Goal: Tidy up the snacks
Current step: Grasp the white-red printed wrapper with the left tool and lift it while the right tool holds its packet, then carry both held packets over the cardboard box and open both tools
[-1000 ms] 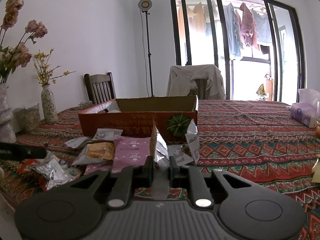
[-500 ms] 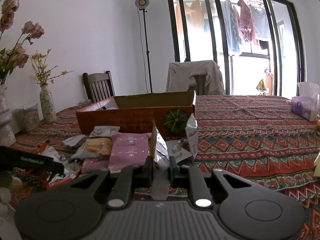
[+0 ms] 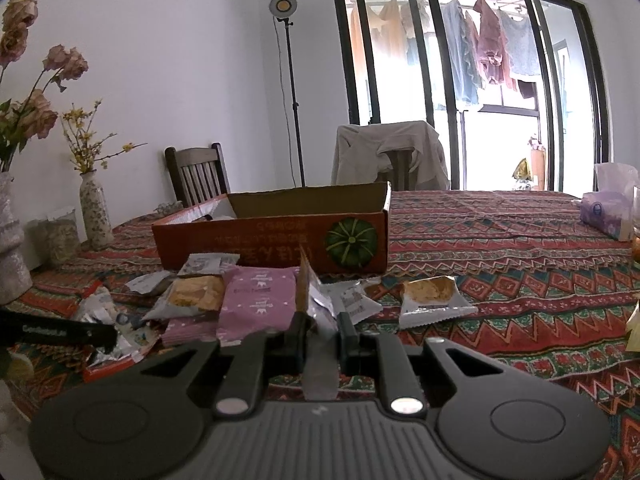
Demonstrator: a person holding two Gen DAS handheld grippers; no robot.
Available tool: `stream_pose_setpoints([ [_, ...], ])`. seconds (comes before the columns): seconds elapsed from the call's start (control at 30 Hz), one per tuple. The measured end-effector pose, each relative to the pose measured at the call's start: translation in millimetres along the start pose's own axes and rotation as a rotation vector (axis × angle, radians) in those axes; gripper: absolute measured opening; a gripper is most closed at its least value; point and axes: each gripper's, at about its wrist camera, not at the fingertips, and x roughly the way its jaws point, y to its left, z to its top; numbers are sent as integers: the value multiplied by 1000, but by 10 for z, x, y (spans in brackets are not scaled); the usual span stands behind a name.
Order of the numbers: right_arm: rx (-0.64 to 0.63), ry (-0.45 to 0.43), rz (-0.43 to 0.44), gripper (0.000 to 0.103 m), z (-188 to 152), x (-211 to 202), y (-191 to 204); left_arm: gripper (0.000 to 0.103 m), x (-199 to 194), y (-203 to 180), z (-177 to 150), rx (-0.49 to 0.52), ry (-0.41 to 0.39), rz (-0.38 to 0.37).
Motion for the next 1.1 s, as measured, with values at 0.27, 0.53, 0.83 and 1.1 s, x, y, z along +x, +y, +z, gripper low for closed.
stream_pose_setpoints([
  [0.27,-6,1,-2,15,-4,3,16,60,-132,105,30,-6,-46,-14],
  [0.53,-14,-2,-3,15,4,14,44,52,-218,168,79,-7,-94,-35],
  [0.83,-28,-13,-10,15,59,39,83,13,-330,221,179,-9,-147,-55],
  [1.1,-29,0,-10,15,60,105,101,22,-185,325,213,-61,-90,-56],
])
